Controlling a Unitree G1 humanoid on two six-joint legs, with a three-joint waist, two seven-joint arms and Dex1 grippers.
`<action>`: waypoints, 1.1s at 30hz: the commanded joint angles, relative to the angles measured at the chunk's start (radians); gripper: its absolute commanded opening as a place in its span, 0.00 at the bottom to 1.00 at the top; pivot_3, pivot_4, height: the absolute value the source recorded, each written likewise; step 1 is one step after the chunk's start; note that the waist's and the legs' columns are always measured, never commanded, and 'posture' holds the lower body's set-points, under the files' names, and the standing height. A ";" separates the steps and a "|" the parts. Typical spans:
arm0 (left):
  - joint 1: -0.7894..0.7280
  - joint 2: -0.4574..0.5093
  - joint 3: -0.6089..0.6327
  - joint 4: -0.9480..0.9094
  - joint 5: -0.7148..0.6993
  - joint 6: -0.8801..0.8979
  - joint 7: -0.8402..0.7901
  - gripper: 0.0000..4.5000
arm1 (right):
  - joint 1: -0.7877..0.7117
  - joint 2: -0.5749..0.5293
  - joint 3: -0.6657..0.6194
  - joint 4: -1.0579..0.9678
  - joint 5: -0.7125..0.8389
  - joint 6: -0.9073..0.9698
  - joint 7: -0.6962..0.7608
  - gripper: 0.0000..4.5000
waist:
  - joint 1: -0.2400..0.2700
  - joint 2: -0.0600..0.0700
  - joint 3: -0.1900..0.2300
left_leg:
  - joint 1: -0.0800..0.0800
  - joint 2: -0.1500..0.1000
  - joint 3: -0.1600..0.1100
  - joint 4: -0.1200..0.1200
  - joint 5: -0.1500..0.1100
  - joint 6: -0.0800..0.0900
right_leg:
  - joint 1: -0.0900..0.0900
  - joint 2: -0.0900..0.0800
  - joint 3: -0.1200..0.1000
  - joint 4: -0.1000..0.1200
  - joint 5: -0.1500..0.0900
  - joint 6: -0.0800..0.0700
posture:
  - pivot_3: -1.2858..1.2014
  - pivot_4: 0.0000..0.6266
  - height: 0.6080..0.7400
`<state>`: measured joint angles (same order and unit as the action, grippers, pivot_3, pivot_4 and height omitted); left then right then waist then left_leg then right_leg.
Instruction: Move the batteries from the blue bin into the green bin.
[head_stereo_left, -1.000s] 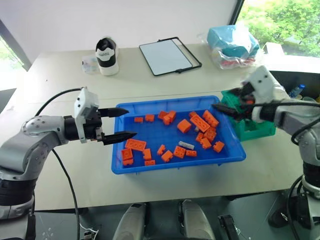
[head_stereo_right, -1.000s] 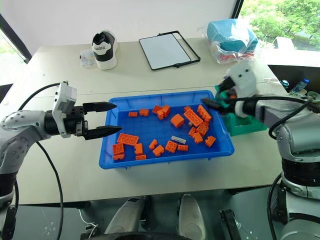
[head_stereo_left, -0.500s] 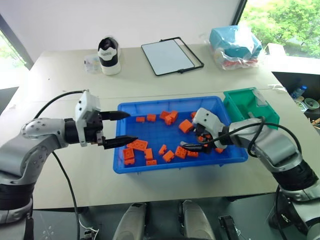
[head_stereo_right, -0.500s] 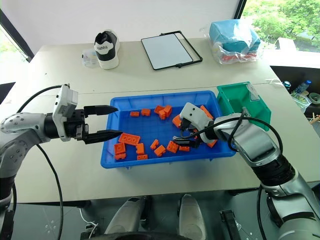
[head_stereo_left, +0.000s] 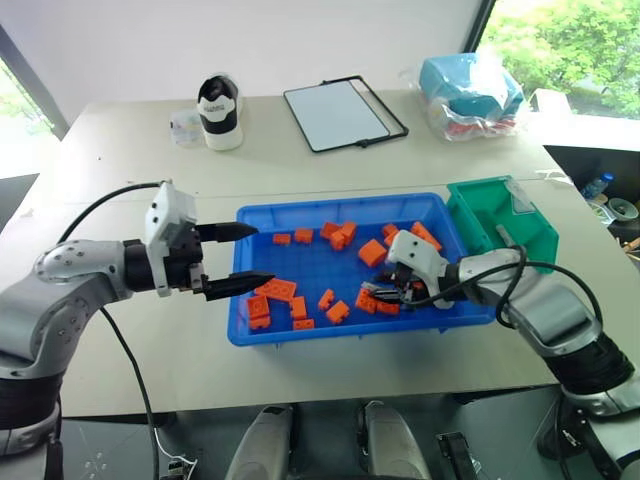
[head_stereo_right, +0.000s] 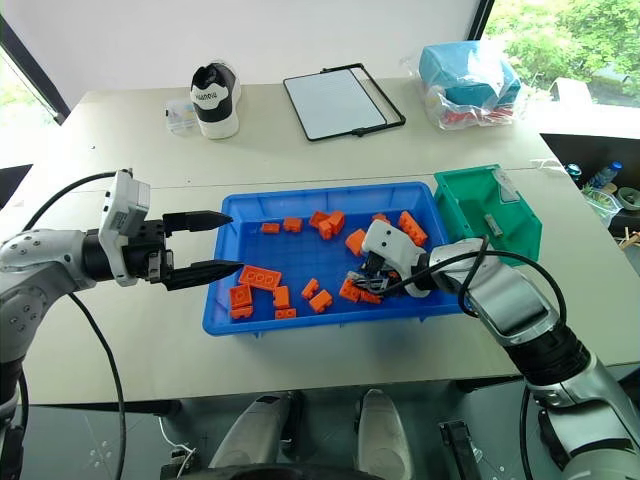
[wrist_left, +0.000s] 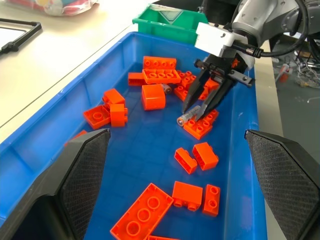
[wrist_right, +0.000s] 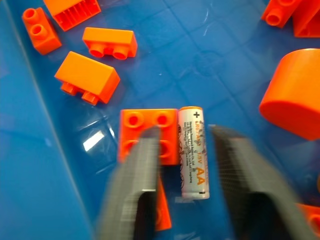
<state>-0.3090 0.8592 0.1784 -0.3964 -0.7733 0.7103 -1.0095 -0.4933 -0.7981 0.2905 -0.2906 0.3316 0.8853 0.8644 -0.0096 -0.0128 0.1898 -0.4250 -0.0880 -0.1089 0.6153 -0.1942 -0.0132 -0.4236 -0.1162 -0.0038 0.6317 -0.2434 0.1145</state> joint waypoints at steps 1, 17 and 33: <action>-0.026 0.011 0.007 -0.001 0.002 -0.019 -0.016 1.00 | 0.003 0.005 -0.046 -0.028 0.039 0.081 -0.005 0.06 | 0.000 0.000 0.000 | 0.000 0.000 0.000 0.000 0.000 0.000 | 0.000 0.000 0.000 0.000 0.000 0.000 | 0.52 0.24 0.93; -0.054 -0.005 -0.030 0.034 0.027 -0.052 -0.052 1.00 | 0.044 -0.057 -0.093 -0.097 0.061 0.138 -0.016 0.06 | 0.000 0.000 0.000 | 0.000 0.000 0.000 0.000 0.000 0.000 | -0.001 0.000 0.000 0.000 0.000 0.000 | 0.52 0.24 0.93; -0.060 0.003 -0.031 0.031 0.030 -0.049 -0.065 1.00 | 0.077 -0.028 -0.013 -0.043 -0.015 0.041 -0.027 0.66 | -0.002 -0.004 -0.003 | 0.000 0.000 0.000 0.000 0.000 0.000 | 0.000 0.000 0.000 0.000 0.000 0.000 | 0.52 0.24 0.93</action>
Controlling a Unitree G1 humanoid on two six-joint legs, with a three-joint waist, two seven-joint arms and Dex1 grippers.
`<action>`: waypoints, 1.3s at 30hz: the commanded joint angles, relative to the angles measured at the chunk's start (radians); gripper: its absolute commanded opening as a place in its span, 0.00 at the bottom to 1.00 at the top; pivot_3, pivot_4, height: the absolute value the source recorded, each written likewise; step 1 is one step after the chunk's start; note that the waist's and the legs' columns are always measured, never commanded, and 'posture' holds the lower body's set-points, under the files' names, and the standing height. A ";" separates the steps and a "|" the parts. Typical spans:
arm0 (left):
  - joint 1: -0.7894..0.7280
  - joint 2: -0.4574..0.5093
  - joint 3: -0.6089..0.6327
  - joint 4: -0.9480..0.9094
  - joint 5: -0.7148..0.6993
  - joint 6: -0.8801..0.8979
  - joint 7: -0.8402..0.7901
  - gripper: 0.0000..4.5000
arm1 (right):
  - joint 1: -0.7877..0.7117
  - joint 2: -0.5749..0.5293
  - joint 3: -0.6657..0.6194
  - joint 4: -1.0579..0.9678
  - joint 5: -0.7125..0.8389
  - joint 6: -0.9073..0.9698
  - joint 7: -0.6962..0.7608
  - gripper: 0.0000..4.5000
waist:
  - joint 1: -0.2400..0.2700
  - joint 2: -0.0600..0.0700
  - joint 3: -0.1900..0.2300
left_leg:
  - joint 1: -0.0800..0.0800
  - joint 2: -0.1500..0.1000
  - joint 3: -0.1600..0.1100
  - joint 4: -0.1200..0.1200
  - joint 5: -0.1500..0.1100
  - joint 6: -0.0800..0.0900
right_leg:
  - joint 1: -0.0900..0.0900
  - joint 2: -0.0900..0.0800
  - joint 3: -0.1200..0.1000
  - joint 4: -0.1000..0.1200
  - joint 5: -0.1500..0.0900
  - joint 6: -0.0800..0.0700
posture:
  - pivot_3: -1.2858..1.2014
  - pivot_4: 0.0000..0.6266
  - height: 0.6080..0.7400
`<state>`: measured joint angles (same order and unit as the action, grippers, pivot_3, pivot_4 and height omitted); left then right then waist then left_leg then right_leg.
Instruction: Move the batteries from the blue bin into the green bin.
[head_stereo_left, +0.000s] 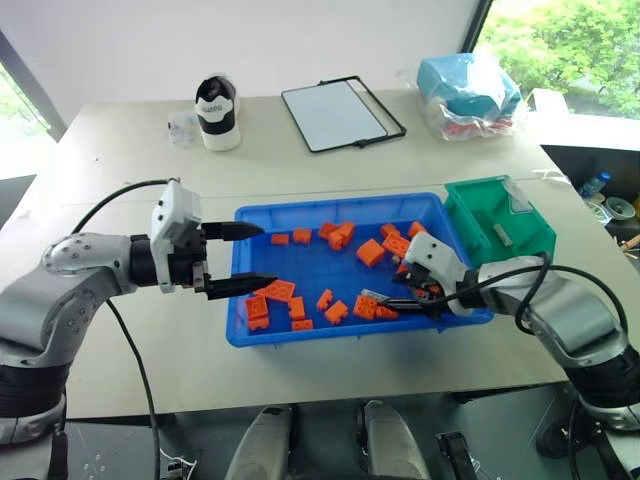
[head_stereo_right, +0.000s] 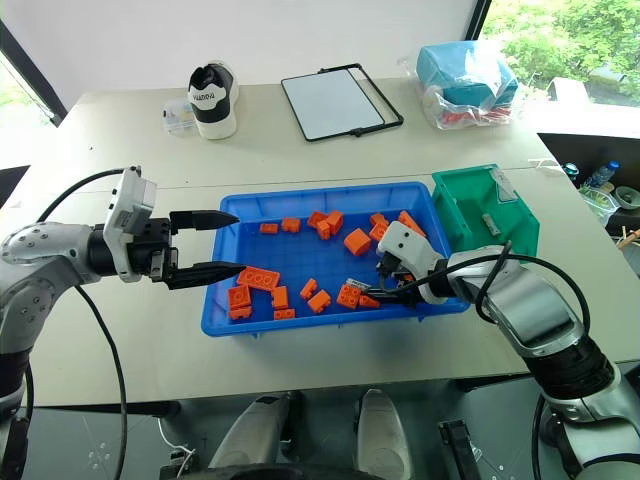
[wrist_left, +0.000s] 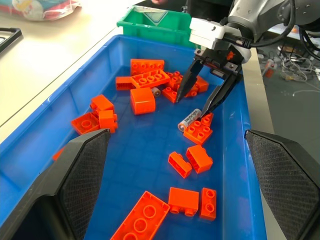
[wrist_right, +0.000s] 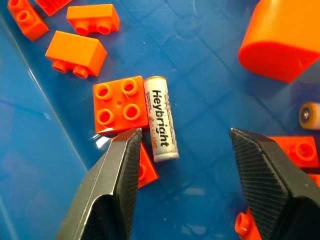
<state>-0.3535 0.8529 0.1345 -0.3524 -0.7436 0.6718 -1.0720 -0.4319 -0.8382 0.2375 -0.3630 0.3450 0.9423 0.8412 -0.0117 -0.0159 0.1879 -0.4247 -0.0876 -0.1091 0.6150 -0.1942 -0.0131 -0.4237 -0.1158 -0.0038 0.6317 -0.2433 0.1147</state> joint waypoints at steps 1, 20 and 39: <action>-0.017 0.009 0.013 -0.012 0.001 -0.010 -0.002 1.00 | 0.014 0.014 0.046 0.038 -0.037 -0.026 -0.002 0.66 | 0.000 -0.002 -0.001 | 0.000 0.000 0.000 0.000 0.000 0.000 | 0.000 0.000 0.000 0.000 0.000 0.000 | 0.52 0.24 0.93; -0.026 -0.005 0.010 0.000 0.014 -0.020 0.008 1.00 | -0.152 0.072 -0.219 -0.026 0.105 0.216 -0.012 0.01 | 0.002 -0.001 -0.001 | -0.001 0.000 0.000 0.000 0.000 0.000 | -0.001 0.000 0.000 0.000 0.000 0.000 | 0.52 0.24 0.93; -0.087 -0.034 -0.031 0.045 0.033 -0.028 -0.006 1.00 | -0.104 -0.069 -0.477 0.126 -0.022 0.180 -0.282 0.44 | 0.015 0.000 0.000 | -0.001 0.000 0.002 0.000 0.000 0.000 | -0.001 -0.001 0.000 0.000 0.000 0.000 | 0.52 0.24 0.93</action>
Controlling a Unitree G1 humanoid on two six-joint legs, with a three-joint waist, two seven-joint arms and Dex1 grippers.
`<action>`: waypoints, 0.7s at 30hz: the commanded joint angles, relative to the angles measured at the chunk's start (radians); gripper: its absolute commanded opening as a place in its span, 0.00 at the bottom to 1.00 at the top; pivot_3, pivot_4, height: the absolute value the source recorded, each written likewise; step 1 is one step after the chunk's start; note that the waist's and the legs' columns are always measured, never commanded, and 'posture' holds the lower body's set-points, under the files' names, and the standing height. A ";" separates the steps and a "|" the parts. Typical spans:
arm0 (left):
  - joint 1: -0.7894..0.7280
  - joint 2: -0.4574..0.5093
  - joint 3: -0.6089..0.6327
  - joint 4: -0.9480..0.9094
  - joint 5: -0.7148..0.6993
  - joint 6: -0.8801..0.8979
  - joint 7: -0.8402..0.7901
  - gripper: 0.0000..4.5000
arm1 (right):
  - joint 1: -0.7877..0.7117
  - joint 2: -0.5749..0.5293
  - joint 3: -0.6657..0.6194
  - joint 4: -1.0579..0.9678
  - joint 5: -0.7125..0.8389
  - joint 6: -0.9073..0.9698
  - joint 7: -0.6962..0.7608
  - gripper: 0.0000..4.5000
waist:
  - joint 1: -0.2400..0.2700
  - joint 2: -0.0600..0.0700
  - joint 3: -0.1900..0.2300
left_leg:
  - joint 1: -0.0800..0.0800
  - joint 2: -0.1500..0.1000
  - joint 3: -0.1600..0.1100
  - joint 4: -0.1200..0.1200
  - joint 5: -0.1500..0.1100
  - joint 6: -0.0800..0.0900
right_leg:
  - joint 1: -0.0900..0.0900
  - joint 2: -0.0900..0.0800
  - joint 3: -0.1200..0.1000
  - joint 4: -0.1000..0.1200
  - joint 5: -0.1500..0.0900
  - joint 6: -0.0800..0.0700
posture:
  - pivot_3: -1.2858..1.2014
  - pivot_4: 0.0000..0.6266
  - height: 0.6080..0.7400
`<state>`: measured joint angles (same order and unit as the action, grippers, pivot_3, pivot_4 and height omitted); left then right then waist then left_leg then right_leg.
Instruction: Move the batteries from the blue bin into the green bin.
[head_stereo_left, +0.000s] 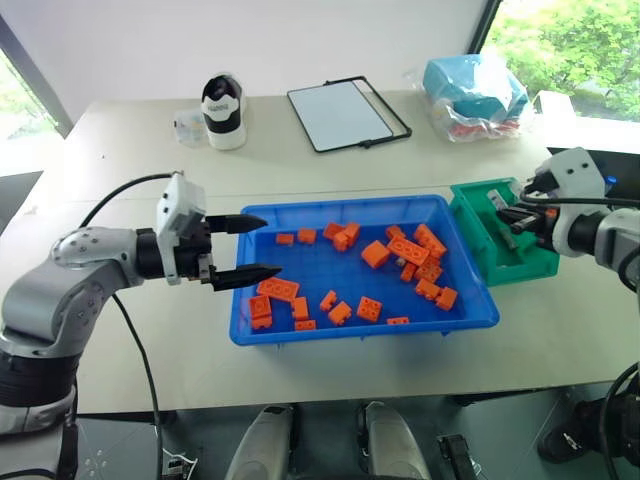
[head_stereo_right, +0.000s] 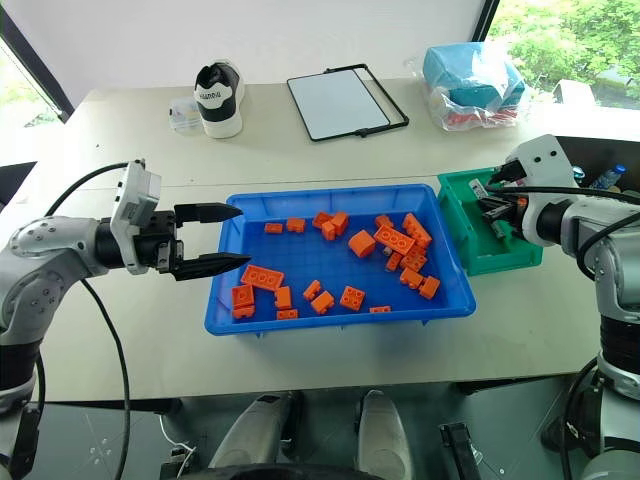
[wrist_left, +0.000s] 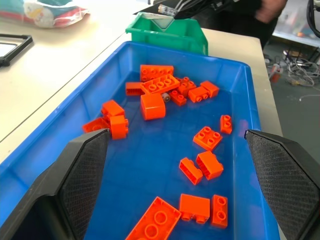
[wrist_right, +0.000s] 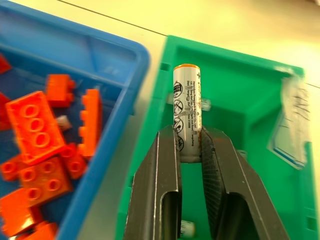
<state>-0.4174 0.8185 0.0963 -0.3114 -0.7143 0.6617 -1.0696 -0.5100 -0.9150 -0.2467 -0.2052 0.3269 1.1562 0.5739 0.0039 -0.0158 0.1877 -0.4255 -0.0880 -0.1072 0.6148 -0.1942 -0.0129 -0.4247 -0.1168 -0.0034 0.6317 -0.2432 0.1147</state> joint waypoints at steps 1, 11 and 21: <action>-0.026 0.000 0.005 0.007 0.006 -0.019 -0.010 1.00 | -0.034 0.011 0.020 -0.039 -0.007 -0.050 -0.018 0.52 | -0.001 0.000 0.000 | 0.000 0.000 0.000 0.000 0.000 0.000 | 0.000 0.000 0.000 0.000 0.000 0.000 | 0.52 0.24 0.93; -0.012 0.003 0.018 -0.014 0.002 -0.011 -0.006 1.00 | -0.100 0.077 0.221 -0.111 0.102 -0.092 0.135 0.64 | -0.006 0.000 0.000 | 0.000 0.000 -0.001 0.000 0.000 0.000 | 0.000 0.001 0.000 0.000 0.000 0.000 | 0.52 0.24 0.93; 0.026 0.013 0.055 -0.057 -0.015 -0.002 0.024 1.00 | -0.131 0.136 0.445 0.096 -0.021 -0.253 0.196 1.00 | -0.016 0.000 0.000 | 0.000 0.000 -0.001 0.000 0.000 0.000 | 0.000 0.001 0.000 0.000 0.000 0.001 | 0.52 0.24 0.93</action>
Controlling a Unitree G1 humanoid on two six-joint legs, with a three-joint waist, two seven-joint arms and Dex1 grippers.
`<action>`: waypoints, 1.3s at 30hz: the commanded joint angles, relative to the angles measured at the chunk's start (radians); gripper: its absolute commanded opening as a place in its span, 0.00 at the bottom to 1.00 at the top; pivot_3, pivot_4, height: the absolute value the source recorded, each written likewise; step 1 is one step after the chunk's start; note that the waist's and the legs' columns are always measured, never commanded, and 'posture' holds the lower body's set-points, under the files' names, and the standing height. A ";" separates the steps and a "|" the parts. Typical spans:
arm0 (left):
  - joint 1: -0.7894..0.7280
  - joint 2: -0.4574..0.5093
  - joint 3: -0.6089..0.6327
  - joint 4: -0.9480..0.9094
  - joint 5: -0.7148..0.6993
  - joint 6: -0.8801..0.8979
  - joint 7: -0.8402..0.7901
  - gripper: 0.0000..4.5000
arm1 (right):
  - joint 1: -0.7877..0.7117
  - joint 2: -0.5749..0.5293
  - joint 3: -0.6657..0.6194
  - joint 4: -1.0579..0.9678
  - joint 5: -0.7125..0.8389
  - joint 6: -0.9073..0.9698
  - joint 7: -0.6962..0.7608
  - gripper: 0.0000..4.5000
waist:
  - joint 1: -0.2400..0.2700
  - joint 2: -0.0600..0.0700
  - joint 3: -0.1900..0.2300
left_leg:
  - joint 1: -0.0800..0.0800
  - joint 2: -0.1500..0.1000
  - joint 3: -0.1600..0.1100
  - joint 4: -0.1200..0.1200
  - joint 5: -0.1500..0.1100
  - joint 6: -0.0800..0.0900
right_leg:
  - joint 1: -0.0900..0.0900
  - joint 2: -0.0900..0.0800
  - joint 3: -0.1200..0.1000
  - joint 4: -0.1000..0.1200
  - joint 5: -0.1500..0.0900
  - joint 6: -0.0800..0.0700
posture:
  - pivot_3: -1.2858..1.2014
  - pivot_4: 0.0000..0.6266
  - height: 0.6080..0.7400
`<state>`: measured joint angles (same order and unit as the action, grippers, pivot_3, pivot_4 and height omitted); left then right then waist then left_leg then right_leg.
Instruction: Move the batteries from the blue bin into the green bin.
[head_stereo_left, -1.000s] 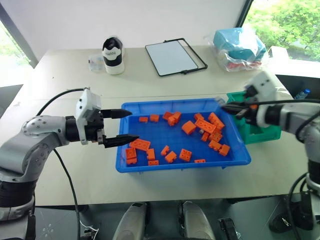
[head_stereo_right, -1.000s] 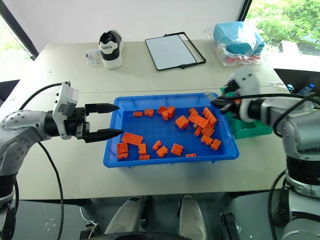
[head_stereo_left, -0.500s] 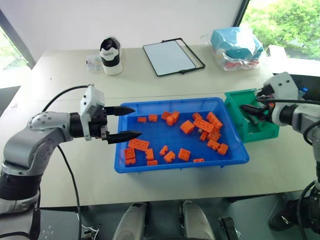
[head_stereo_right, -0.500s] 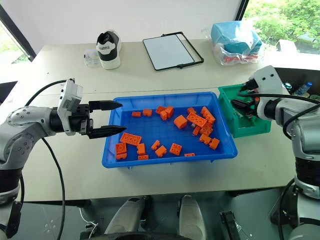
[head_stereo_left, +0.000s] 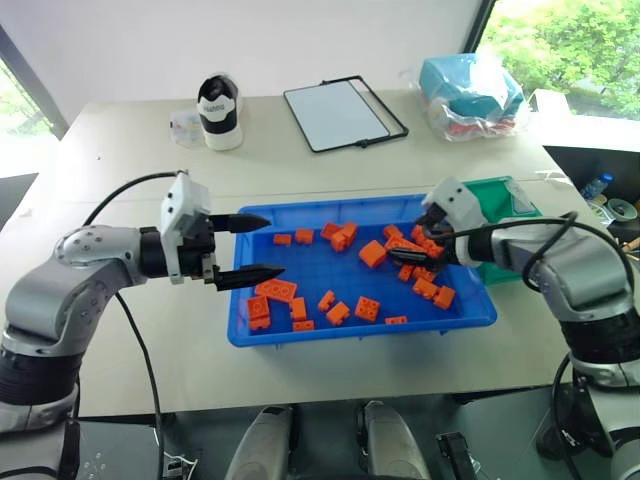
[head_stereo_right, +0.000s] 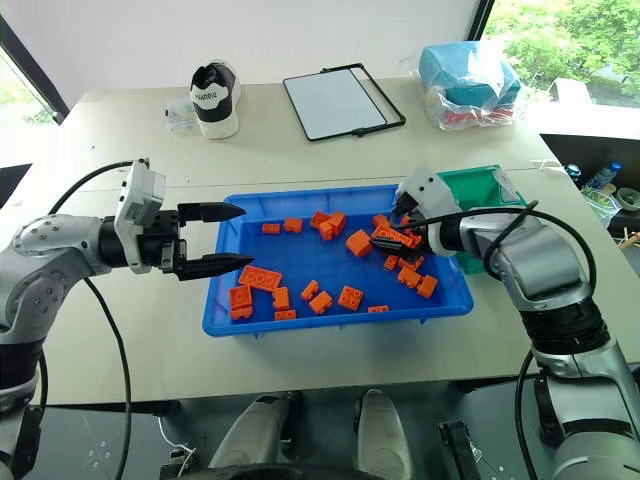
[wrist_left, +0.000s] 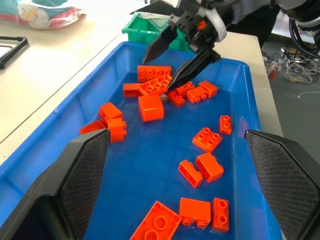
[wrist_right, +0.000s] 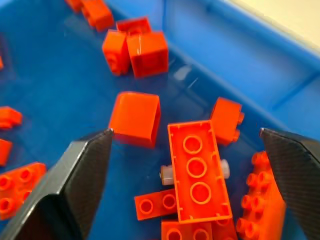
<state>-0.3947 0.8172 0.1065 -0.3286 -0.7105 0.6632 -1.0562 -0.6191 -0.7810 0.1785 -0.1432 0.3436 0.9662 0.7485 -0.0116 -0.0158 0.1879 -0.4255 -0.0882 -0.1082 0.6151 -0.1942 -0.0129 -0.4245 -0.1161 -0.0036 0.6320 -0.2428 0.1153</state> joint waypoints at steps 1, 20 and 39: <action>0.012 0.016 0.051 -0.047 -0.022 -0.001 0.014 1.00 | -0.026 0.007 0.030 0.070 -0.053 -0.085 0.026 1.00 | -0.001 0.000 0.000 | 0.000 0.000 0.000 0.000 0.000 0.000 | 0.000 0.000 0.000 0.000 0.000 0.000 | 0.52 0.24 0.93; 0.019 0.024 0.058 -0.054 -0.029 0.009 0.026 1.00 | 0.004 0.120 0.021 -0.040 -0.032 -0.023 0.027 0.36 | -0.003 0.000 0.000 | 0.000 0.000 -0.001 0.000 0.000 0.000 | 0.000 0.001 0.000 0.000 0.000 0.000 | 0.52 0.24 0.93; -0.019 0.008 0.025 -0.008 -0.005 -0.020 -0.002 1.00 | -0.090 0.268 0.010 -0.245 -0.014 0.206 -0.089 0.82 | 0.004 0.000 0.000 | 0.000 -0.001 -0.003 0.000 0.000 -0.001 | -0.001 0.001 0.000 0.002 0.001 0.001 | 0.52 0.24 0.93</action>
<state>-0.4015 0.8214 0.1277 -0.3231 -0.7174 0.6622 -1.0505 -0.7092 -0.4883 0.2708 -0.2861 0.2932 1.1167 0.6548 -0.0079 -0.0158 0.1878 -0.4257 -0.0895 -0.1110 0.6153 -0.1937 -0.0139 -0.4254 -0.1148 -0.0035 0.6341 -0.2417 0.1165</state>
